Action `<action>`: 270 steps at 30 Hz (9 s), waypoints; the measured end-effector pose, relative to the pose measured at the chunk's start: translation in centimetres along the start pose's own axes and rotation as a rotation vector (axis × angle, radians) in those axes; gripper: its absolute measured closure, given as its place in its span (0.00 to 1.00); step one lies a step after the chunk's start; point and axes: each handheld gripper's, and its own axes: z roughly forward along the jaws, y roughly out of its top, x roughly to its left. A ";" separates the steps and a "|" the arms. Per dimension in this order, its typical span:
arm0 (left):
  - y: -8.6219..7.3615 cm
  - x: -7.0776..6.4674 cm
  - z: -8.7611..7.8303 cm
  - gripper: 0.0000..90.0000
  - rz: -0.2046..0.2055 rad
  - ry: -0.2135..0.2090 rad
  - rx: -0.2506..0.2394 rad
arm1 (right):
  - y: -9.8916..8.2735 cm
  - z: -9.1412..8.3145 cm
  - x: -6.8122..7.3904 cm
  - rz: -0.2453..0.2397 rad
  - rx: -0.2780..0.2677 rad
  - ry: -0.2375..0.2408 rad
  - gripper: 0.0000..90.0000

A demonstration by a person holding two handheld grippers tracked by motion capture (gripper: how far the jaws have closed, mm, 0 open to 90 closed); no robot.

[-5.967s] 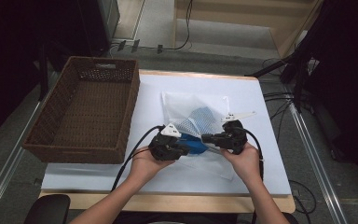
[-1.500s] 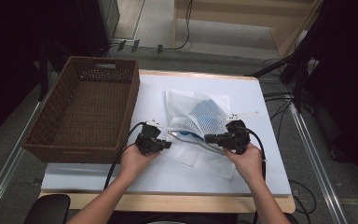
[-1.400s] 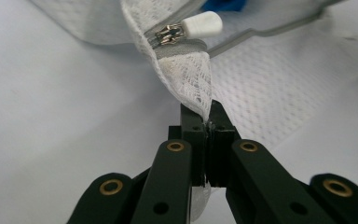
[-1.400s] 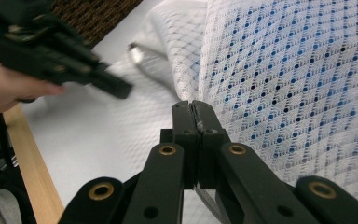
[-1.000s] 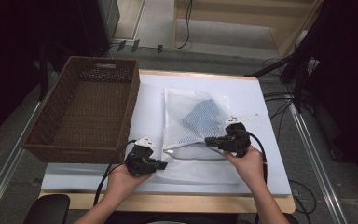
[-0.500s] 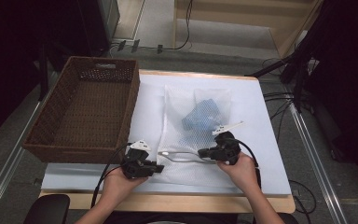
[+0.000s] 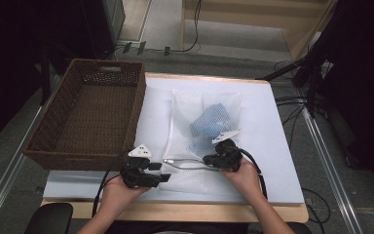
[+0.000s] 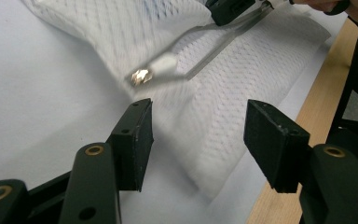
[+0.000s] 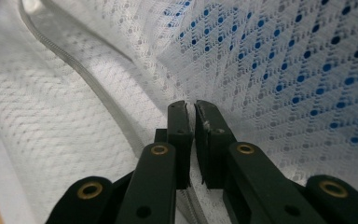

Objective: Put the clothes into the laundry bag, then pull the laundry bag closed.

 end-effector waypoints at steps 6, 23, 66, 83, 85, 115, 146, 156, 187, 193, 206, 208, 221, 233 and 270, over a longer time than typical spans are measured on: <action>0.1 -0.2 -0.7 0.45 0.009 0.006 -0.052 | -0.1 0.2 -0.3 -0.023 -0.024 0.053 0.82; 0.4 0.3 -0.9 0.42 0.026 0.009 -0.059 | 1.0 -2.8 0.8 -0.053 -0.176 0.047 0.52; -0.3 0.7 -3.1 0.46 0.012 0.019 -0.062 | 3.2 0.0 5.5 -0.120 -0.130 0.148 0.61; -0.6 0.7 -3.0 0.47 0.012 0.036 -0.063 | 4.0 2.3 6.9 -0.112 -0.099 0.171 0.79; -0.6 0.7 -3.0 0.47 0.012 0.036 -0.066 | 3.9 2.8 7.1 -0.118 -0.082 0.175 0.80; -0.3 0.5 -3.2 0.48 -0.018 0.032 -0.085 | 5.5 6.3 7.4 -0.062 0.011 0.226 0.93; 0.0 0.0 -1.4 0.54 -0.019 0.024 -0.017 | 6.3 2.7 7.2 -0.088 -0.054 0.242 0.98; 0.9 0.5 0.1 0.57 -0.023 0.008 0.008 | 6.1 1.5 7.2 -0.094 -0.077 0.244 0.98; 3.5 1.4 2.2 0.86 0.010 -0.033 0.078 | 5.8 -0.4 6.7 -0.084 -0.097 0.292 0.98; 3.6 1.1 2.2 0.92 0.036 -0.033 0.095 | 5.8 -0.1 6.9 -0.094 -0.084 0.295 0.98; 3.3 0.9 2.3 0.97 0.030 -0.002 0.105 | 5.7 0.3 6.9 -0.068 -0.073 0.284 0.98; 3.3 0.9 2.2 0.97 0.017 0.003 0.098 | 5.7 0.3 6.8 -0.059 -0.077 0.282 0.98; 3.2 0.9 1.8 0.98 -0.005 0.004 0.090 | 5.6 0.8 6.7 -0.058 -0.078 0.270 0.99; 3.4 1.2 1.3 0.98 0.000 0.005 0.074 | 5.1 0.6 5.7 -0.050 -0.072 0.226 0.99; 2.8 0.2 1.6 0.98 0.006 -0.027 0.052 | 4.0 0.1 5.8 -0.074 -0.067 0.227 0.98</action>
